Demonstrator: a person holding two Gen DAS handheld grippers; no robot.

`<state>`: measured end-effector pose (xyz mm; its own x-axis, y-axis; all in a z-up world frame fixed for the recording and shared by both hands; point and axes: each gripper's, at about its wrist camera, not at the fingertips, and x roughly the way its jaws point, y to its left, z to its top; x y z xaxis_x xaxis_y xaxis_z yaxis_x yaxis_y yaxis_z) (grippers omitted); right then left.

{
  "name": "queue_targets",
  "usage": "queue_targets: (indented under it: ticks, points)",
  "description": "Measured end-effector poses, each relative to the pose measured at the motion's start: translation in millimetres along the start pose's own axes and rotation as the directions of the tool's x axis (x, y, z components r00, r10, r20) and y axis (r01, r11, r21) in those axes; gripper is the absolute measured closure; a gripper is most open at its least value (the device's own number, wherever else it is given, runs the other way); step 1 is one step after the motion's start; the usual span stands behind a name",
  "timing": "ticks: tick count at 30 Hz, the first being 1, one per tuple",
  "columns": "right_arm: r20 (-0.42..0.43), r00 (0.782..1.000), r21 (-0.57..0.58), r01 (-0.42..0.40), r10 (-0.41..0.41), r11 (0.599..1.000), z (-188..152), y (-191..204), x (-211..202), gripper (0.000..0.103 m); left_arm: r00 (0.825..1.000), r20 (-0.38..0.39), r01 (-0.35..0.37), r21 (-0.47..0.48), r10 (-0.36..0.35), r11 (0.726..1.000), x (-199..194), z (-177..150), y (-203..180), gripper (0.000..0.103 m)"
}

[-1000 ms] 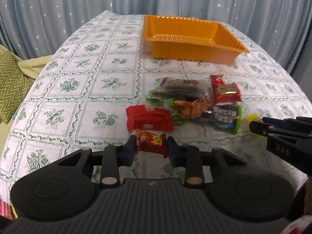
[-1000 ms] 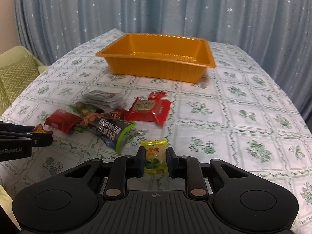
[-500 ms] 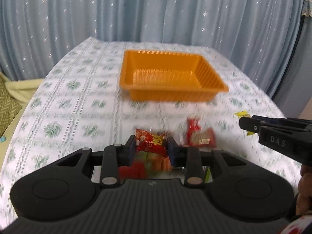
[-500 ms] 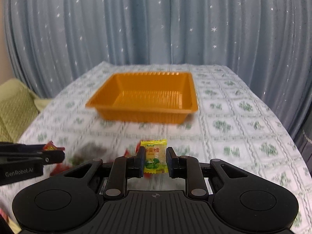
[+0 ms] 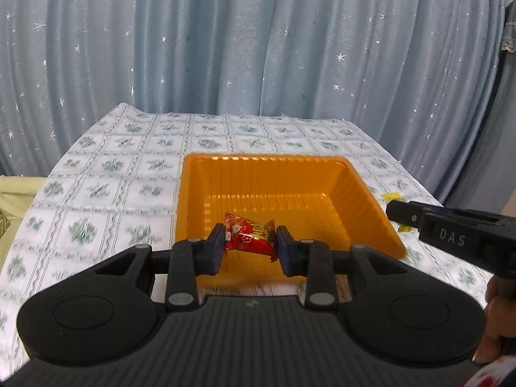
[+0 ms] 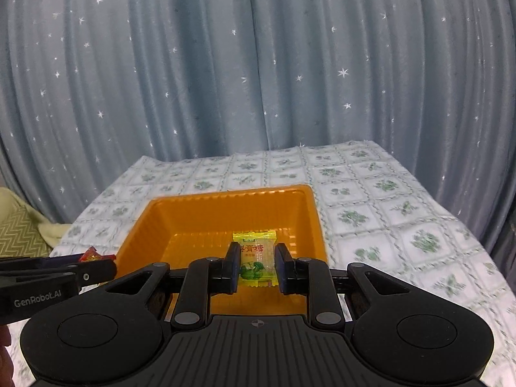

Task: Organize snacks
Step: 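Carry both candies into the orange tray and open both grippers, then withdraw both tools from the tray back toward the snack pile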

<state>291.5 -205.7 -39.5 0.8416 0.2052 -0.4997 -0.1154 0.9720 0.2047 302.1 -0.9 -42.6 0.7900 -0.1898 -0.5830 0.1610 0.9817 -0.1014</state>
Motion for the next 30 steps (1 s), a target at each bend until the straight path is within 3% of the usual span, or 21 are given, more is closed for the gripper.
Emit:
queue_targets:
  ticks: [11,13,25,27,29,30]
  points:
    - [-0.116,0.993,0.021,-0.013,0.015,1.000,-5,-13,65,0.080,0.999,-0.045,0.023,-0.016,-0.024,1.000,61,-2,16,0.070]
    - [-0.127,0.992,0.025,-0.018,0.021,1.000,-5,-13,69,0.080,0.998,-0.053,0.021,-0.018,-0.022,1.000,66,-4,18,0.059]
    - [-0.122,0.991,0.071,-0.053,0.061,0.996,-6,-14,71,0.080,1.000,-0.017,-0.018,-0.022,0.017,1.000,48,-2,23,0.054]
    - [-0.113,0.990,0.091,-0.074,0.084,0.993,-7,-16,72,0.072,1.000,-0.010,-0.023,-0.025,0.023,0.999,44,-2,23,0.051]
    - [-0.104,0.991,0.107,-0.074,0.085,0.992,-7,-19,71,0.042,0.999,-0.004,-0.032,-0.021,0.031,0.999,39,-3,23,0.048]
    - [-0.087,0.992,0.118,-0.076,0.086,0.990,-6,-21,68,0.041,0.999,-0.002,-0.034,-0.018,0.034,0.999,36,-3,22,0.047]
